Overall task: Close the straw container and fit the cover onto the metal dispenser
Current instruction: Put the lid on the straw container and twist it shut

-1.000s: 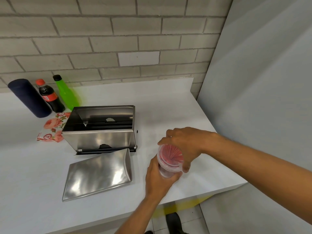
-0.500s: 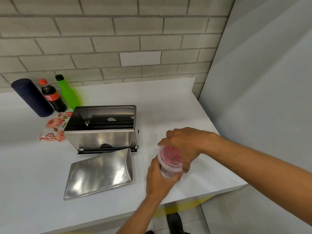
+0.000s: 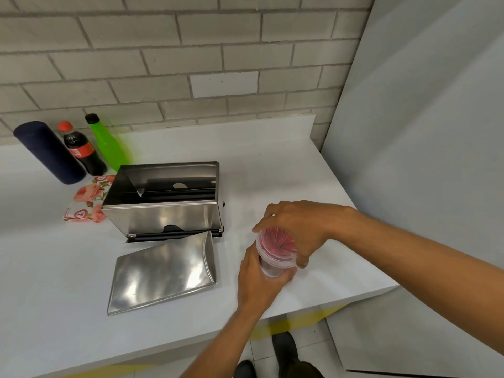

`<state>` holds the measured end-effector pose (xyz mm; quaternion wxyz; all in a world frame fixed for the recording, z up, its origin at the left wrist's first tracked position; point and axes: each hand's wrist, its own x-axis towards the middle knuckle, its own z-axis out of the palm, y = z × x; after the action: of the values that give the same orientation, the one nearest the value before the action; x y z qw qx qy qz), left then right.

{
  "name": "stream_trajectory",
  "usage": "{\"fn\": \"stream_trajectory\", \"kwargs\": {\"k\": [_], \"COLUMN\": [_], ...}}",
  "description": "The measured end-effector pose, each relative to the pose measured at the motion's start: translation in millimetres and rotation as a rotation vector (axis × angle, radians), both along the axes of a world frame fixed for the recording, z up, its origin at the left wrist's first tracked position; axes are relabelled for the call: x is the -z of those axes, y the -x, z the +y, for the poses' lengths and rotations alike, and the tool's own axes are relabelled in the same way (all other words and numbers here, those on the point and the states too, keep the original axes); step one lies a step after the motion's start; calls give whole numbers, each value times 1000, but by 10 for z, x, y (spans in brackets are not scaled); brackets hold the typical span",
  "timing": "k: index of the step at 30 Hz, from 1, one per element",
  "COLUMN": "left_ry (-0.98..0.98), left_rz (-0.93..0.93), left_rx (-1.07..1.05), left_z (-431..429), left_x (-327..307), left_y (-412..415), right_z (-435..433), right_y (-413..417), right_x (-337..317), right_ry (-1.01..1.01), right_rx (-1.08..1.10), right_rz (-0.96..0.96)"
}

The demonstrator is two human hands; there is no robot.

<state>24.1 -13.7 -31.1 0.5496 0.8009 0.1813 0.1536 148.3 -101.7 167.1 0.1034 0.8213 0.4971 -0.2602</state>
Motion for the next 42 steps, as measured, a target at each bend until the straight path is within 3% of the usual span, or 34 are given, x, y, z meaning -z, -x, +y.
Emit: {"fn": "stream_trajectory", "kwargs": {"k": [8, 42], "left_ry": [-1, 6], "left_rz": [-6, -27], "left_rx": [5, 13], "left_z": [8, -17], "left_x": [14, -34], "left_y": [3, 22], "right_z": [-48, -119], "right_y": [1, -34], "right_x": [49, 196], "right_ry": [2, -101], "right_rx": [31, 124], "right_rz": [71, 44]}}
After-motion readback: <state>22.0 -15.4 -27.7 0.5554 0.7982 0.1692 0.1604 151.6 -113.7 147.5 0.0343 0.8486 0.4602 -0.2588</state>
